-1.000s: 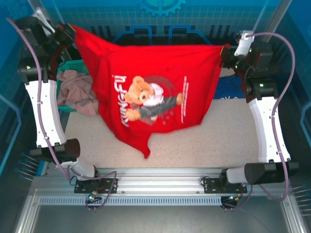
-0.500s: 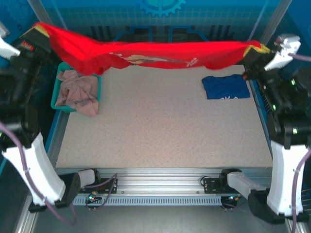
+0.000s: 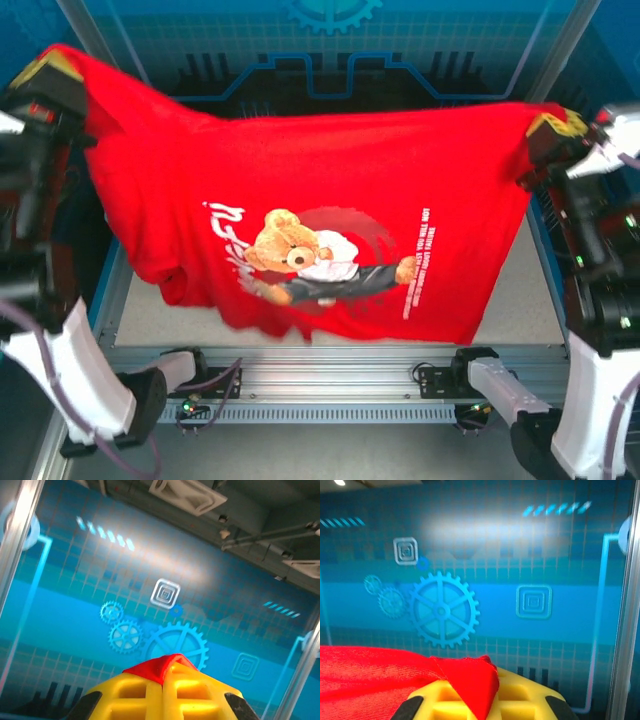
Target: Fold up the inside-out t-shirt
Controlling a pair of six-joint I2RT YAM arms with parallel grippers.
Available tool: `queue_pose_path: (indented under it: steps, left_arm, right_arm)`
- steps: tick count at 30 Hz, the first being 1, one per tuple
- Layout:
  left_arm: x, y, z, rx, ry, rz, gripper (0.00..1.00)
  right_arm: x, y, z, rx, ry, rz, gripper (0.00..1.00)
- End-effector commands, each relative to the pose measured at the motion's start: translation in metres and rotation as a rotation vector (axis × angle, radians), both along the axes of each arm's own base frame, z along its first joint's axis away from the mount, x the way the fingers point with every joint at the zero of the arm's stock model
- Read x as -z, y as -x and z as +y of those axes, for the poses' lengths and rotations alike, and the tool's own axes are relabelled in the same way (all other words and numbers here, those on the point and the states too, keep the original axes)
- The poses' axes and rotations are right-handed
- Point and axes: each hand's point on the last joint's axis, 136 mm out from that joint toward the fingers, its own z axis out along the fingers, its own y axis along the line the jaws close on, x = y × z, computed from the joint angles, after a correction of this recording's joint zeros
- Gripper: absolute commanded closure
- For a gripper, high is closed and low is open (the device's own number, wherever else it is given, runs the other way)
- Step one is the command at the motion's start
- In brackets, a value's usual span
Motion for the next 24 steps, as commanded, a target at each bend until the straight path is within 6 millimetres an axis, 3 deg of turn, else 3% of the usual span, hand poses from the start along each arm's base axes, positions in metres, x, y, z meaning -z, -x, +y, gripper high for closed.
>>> queue_pose_path:
  steps: [1, 3, 6, 10, 12, 13, 14, 16, 18, 20, 22, 24]
  left_arm:
    - [0.054, -0.108, 0.018, -0.009, 0.028, 0.172, 1.00]
    - [0.090, -0.161, 0.015, 0.003, 0.012, 0.263, 1.00]
    - [0.162, -0.248, 0.008, 0.027, 0.009, 0.415, 1.00]
    - [0.272, -0.357, 0.000, 0.059, 0.008, 0.614, 0.98]
    - [0.321, -0.400, 0.000, 0.069, 0.031, 0.674, 0.90]
    - [0.348, -0.421, -0.001, 0.077, 0.043, 0.698, 0.87]
    - [0.372, -0.437, 0.000, 0.073, 0.062, 0.715, 0.79]
    - [0.400, -0.457, 0.002, 0.068, 0.079, 0.707, 0.58]
    - [0.414, -0.466, 0.004, 0.053, 0.088, 0.705, 0.36]
    - [0.414, -0.463, 0.003, 0.059, 0.111, 0.712, 0.28]
    - [0.406, -0.451, -0.003, 0.079, 0.136, 0.731, 0.24]
    - [0.396, -0.430, -0.010, 0.085, 0.158, 0.764, 0.22]
  right_arm:
    - [0.035, -0.070, -0.011, 0.079, 0.025, 0.107, 1.00]
    - [0.062, -0.113, -0.010, 0.082, 0.031, 0.176, 1.00]
    - [0.114, -0.185, -0.006, 0.079, 0.035, 0.292, 1.00]
    - [0.209, -0.290, 0.008, 0.070, 0.042, 0.477, 1.00]
    - [0.264, -0.341, 0.016, 0.070, 0.037, 0.575, 0.97]
    - [0.298, -0.367, 0.020, 0.075, 0.039, 0.642, 0.90]
    - [0.327, -0.389, 0.022, 0.085, 0.039, 0.701, 0.85]
    - [0.376, -0.417, 0.027, 0.086, 0.044, 0.819, 0.69]
    - [0.395, -0.427, 0.029, 0.084, 0.054, 0.888, 0.60]
    - [0.397, -0.420, 0.034, 0.069, 0.079, 0.927, 0.56]
    - [0.398, -0.399, 0.040, 0.053, 0.102, 1.001, 0.55]
    - [0.404, -0.364, 0.050, 0.050, 0.136, 1.122, 0.55]
